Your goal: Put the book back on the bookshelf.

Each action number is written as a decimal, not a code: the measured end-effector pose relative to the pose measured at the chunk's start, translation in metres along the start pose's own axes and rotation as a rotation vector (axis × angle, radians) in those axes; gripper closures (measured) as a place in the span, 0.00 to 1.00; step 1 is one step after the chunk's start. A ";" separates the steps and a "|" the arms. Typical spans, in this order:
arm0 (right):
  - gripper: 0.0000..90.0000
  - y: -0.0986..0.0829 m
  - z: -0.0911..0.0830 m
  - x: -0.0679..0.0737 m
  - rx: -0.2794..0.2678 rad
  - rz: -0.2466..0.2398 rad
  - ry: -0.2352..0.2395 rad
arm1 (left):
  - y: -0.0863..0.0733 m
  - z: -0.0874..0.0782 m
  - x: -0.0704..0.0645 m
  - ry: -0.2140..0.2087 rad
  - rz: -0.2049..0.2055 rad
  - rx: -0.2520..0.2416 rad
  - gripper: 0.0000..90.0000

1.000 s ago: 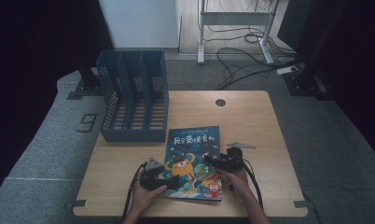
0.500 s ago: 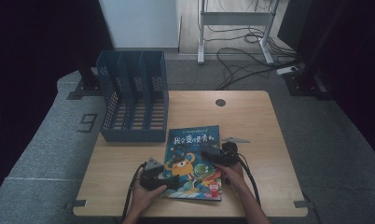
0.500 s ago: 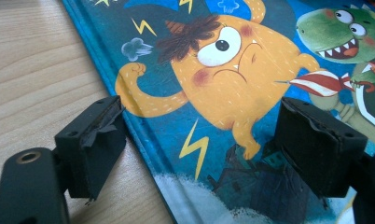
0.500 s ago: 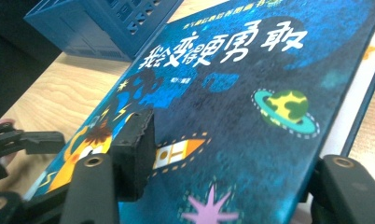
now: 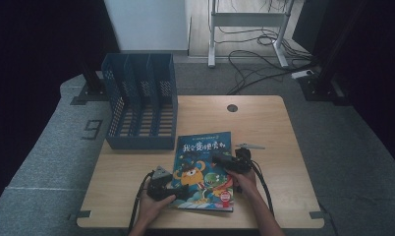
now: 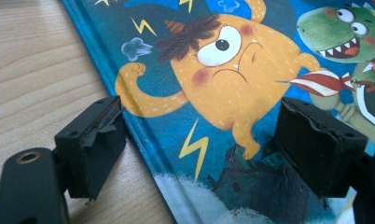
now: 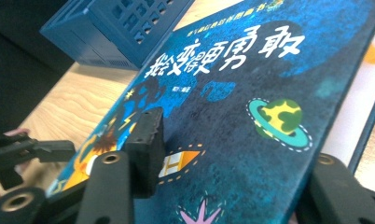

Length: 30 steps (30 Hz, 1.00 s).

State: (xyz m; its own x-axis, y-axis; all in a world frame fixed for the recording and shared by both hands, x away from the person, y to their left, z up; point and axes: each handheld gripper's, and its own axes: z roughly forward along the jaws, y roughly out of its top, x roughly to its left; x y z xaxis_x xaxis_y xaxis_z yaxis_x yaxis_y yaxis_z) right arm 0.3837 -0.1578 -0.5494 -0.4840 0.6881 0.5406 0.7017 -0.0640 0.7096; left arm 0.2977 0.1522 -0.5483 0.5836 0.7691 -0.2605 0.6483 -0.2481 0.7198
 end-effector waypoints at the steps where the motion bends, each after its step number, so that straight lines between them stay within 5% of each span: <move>1: 0.56 0.000 0.000 0.000 0.000 0.000 0.000 | 0.000 0.000 0.000 -0.001 -0.001 0.000 0.18; 16: 0.65 0.004 -0.007 -0.002 0.007 0.050 0.047 | -0.001 -0.002 -0.002 -0.013 0.014 -0.003 0.18; 30: 0.70 0.013 -0.024 0.002 -0.026 0.049 0.012 | 0.000 -0.003 -0.015 -0.045 0.087 0.013 0.18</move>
State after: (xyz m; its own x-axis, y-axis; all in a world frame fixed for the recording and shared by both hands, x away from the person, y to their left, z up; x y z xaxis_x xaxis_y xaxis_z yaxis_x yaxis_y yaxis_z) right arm 0.3795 -0.1748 -0.5278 -0.4557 0.6747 0.5807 0.7110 -0.1167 0.6934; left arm 0.2871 0.1420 -0.5427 0.6595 0.7169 -0.2260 0.5998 -0.3208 0.7330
